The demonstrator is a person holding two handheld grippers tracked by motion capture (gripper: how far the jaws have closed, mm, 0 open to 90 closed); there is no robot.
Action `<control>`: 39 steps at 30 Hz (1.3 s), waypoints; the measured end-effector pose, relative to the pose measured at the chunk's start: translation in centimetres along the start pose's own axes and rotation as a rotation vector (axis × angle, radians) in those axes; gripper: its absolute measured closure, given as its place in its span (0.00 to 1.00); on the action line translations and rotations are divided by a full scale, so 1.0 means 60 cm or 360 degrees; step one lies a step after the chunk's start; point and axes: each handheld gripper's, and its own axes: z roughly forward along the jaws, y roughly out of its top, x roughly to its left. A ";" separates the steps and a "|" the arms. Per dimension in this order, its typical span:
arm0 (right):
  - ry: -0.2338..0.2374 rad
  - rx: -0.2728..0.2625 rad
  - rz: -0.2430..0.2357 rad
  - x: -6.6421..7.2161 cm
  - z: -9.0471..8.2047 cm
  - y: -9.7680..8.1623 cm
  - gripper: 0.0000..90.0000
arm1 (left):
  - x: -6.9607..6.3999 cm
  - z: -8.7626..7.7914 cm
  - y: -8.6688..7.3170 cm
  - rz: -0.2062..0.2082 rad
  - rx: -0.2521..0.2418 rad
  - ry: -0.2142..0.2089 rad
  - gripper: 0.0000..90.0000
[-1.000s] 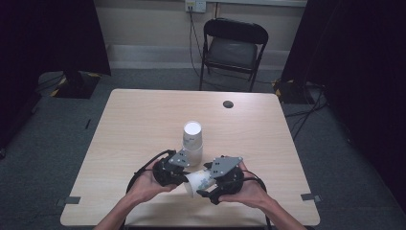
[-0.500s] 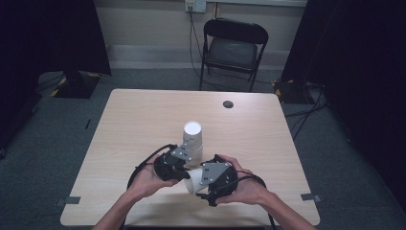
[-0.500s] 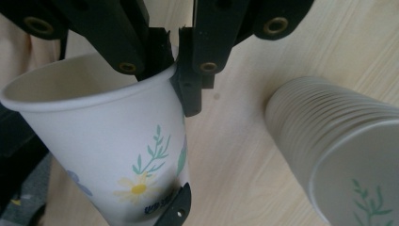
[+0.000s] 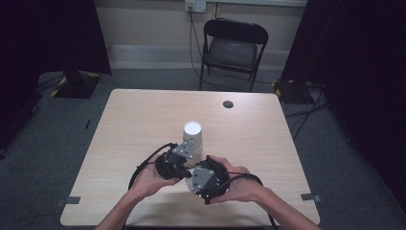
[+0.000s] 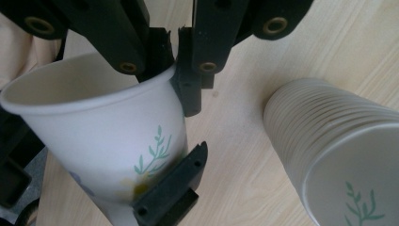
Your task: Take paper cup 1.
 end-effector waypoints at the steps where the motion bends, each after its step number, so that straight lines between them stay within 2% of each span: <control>1: -0.0007 -0.0005 0.0003 0.001 0.000 0.001 0.19 | 0.001 0.000 0.000 -0.0009 0.0007 0.0001 0.96; 4: -0.0020 -0.0002 0.0011 0.005 0.000 0.003 0.20 | 0.000 0.001 0.000 -0.0033 0.0008 0.0010 0.96; 14: -0.0035 -0.0023 0.0020 0.011 0.000 -0.003 0.22 | -0.001 0.013 0.008 -0.0041 0.0036 -0.0003 0.96; 15: -0.0027 -0.0027 0.0026 0.012 -0.001 -0.004 0.23 | 0.000 0.014 0.008 -0.0036 0.0042 -0.0007 0.96; 16: -0.0024 -0.0040 0.0010 0.012 -0.001 -0.004 0.24 | 0.000 0.015 0.007 -0.0062 0.0028 -0.0011 0.96; 17: -0.0029 -0.0050 0.0039 0.015 -0.002 -0.006 0.25 | 0.000 0.015 0.006 -0.0058 0.0034 -0.0002 0.95; 19: -0.0026 -0.0068 0.0040 0.015 -0.001 -0.006 0.26 | 0.000 0.015 0.006 -0.0061 0.0029 0.0002 0.95; 23: -0.0030 -0.0097 0.0066 0.014 -0.005 -0.008 0.29 | 0.000 0.011 0.003 -0.0098 -0.0014 0.0014 0.93; 26: -0.0039 -0.0118 0.0065 0.011 -0.008 -0.009 0.29 | -0.001 0.006 0.002 -0.0085 -0.0033 0.0039 0.92; 27: -0.0039 -0.0125 0.0084 0.011 -0.008 -0.009 0.30 | 0.000 0.004 0.001 -0.0078 -0.0042 0.0045 0.92; 28: -0.0032 -0.0152 0.0119 0.009 -0.010 -0.011 0.30 | -0.001 0.004 0.000 -0.0116 -0.0084 0.0050 0.91; 29: -0.0032 -0.0152 0.0119 0.009 -0.010 -0.011 0.30 | 0.000 0.001 0.000 -0.0101 -0.0081 0.0052 0.91; 30: -0.0027 -0.0174 0.0150 0.006 -0.011 -0.012 0.30 | -0.003 0.001 0.000 -0.0145 -0.0119 0.0059 0.91; 33: -0.0020 -0.0200 0.0190 0.006 -0.011 -0.013 0.30 | -0.002 -0.001 -0.001 -0.0147 -0.0144 0.0068 0.90; 34: -0.0030 -0.0208 0.0201 0.003 -0.011 -0.015 0.30 | -0.002 -0.001 -0.002 -0.0156 -0.0174 0.0080 0.90; 39: -0.0028 -0.0217 0.0240 -0.001 -0.012 -0.020 0.30 | -0.003 -0.005 -0.002 -0.0153 -0.0191 0.0111 0.89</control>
